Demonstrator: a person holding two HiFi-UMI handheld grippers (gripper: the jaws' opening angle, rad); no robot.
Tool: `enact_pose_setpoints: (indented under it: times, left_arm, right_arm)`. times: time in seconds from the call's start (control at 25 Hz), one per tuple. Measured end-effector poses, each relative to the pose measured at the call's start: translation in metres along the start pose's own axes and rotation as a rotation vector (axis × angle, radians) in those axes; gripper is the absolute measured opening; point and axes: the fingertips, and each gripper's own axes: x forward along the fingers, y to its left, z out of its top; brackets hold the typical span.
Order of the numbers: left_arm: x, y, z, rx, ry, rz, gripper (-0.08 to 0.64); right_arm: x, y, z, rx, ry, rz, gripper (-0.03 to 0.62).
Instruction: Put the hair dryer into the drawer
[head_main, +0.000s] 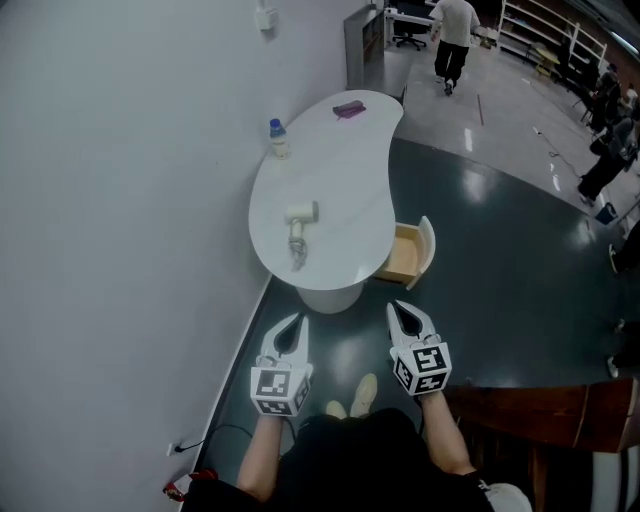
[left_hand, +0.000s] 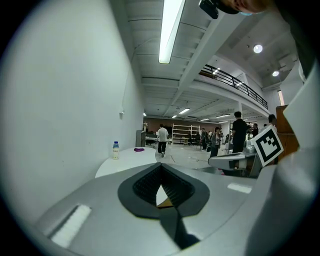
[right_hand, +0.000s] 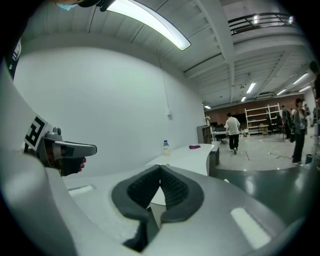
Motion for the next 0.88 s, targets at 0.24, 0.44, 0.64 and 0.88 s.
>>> enact_pose_setpoints:
  times: [0.24,0.44,0.64,0.88]
  left_arm:
    - [0.039,-0.015,0.008,0.014,0.014,0.011,0.008]
    - [0.062,-0.018,0.011,0.016,0.018,0.03,0.008]
    - [0.08,-0.015,0.01,0.014,0.033,0.043,0.008]
    - [0.104,0.007,0.006,0.001,0.049,0.052,0.008]
  right_arm:
    - [0.019,-0.038,0.01,0.0,-0.002,0.028,0.003]
    - [0.036,-0.052,0.014,-0.008,0.0,0.061,0.003]
    - [0.054,-0.063,0.011,0.003,0.019,0.078,0.003]
    - [0.086,-0.07,0.015,0.01,0.022,0.082,0.003]
